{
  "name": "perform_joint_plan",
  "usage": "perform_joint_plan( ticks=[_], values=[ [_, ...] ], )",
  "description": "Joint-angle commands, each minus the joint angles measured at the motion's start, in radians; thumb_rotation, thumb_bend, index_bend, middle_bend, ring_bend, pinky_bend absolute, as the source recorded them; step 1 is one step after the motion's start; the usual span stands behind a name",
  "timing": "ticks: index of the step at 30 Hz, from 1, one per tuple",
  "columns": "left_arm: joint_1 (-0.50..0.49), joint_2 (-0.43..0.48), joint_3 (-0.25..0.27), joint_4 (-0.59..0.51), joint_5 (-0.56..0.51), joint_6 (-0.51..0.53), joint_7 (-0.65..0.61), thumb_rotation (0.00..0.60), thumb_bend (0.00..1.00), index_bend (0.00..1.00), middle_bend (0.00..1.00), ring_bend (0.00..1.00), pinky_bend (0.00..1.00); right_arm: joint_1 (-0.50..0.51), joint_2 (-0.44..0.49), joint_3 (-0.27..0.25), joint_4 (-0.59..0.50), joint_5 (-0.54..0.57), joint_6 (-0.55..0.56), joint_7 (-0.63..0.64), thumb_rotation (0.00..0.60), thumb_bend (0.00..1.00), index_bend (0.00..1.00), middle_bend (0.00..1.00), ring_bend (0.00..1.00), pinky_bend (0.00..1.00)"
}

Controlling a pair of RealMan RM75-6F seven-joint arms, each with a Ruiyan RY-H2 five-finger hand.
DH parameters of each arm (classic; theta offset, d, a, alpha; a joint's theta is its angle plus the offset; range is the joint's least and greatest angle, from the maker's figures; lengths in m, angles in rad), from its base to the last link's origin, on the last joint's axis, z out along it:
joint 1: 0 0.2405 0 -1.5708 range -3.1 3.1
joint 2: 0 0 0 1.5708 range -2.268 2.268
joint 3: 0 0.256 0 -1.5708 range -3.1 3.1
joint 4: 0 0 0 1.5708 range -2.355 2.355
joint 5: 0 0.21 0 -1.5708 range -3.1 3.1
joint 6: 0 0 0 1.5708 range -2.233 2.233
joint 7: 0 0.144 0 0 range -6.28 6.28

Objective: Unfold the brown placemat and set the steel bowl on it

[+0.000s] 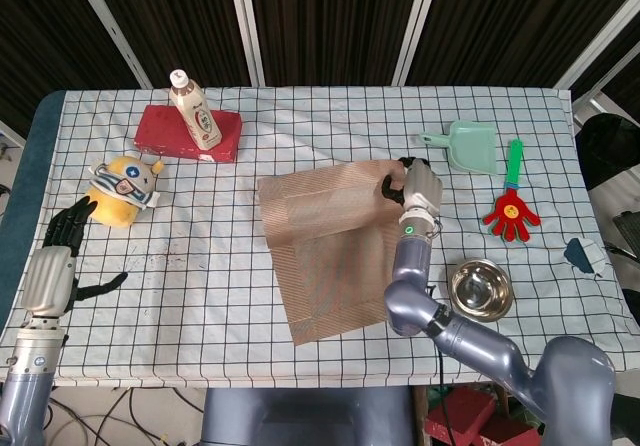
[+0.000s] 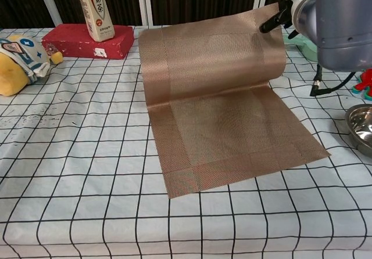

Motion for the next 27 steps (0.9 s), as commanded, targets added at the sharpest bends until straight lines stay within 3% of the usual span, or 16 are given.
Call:
perform_joint_plan(
  ticks=[1,4,9,11,16,27],
  values=[
    [-0.001,0.001,0.001,-0.002,-0.001,-0.003,0.0,0.6,0.08,0.0,0.0,0.0,0.0,0.062,-0.031,-0.001,0.1,0.022,-0.053,-0.006,0.6,0.3,0.5,0.2,0.09,0.19],
    [-0.001,0.002,0.002,-0.004,0.0,-0.005,0.001,0.6,0.08,0.0,0.0,0.0,0.0,0.079,-0.037,-0.011,0.14,0.032,-0.082,-0.017,0.6,0.21,0.41,0.17,0.08,0.19],
    [-0.001,0.001,0.005,-0.005,0.001,-0.006,0.006,0.6,0.08,0.0,0.0,0.0,0.0,0.093,-0.047,-0.024,0.172,0.031,-0.097,-0.007,0.6,0.08,0.1,0.11,0.05,0.19],
    [-0.001,0.0,0.006,-0.005,0.002,-0.005,0.009,0.6,0.08,0.0,0.0,0.0,0.0,0.092,-0.048,-0.028,0.165,0.028,-0.101,0.003,0.6,0.03,0.02,0.1,0.04,0.18],
    [0.0,-0.004,0.009,-0.003,0.006,-0.002,0.018,0.6,0.08,0.0,0.0,0.0,0.0,0.079,-0.032,-0.047,0.107,0.008,-0.09,0.024,0.6,0.0,0.0,0.08,0.04,0.18],
    [-0.001,-0.003,0.017,0.001,0.018,-0.005,0.023,0.6,0.07,0.0,0.0,0.0,0.0,-0.045,0.104,-0.186,-0.147,-0.145,0.001,0.018,0.6,0.0,0.0,0.06,0.04,0.18]
  ],
)
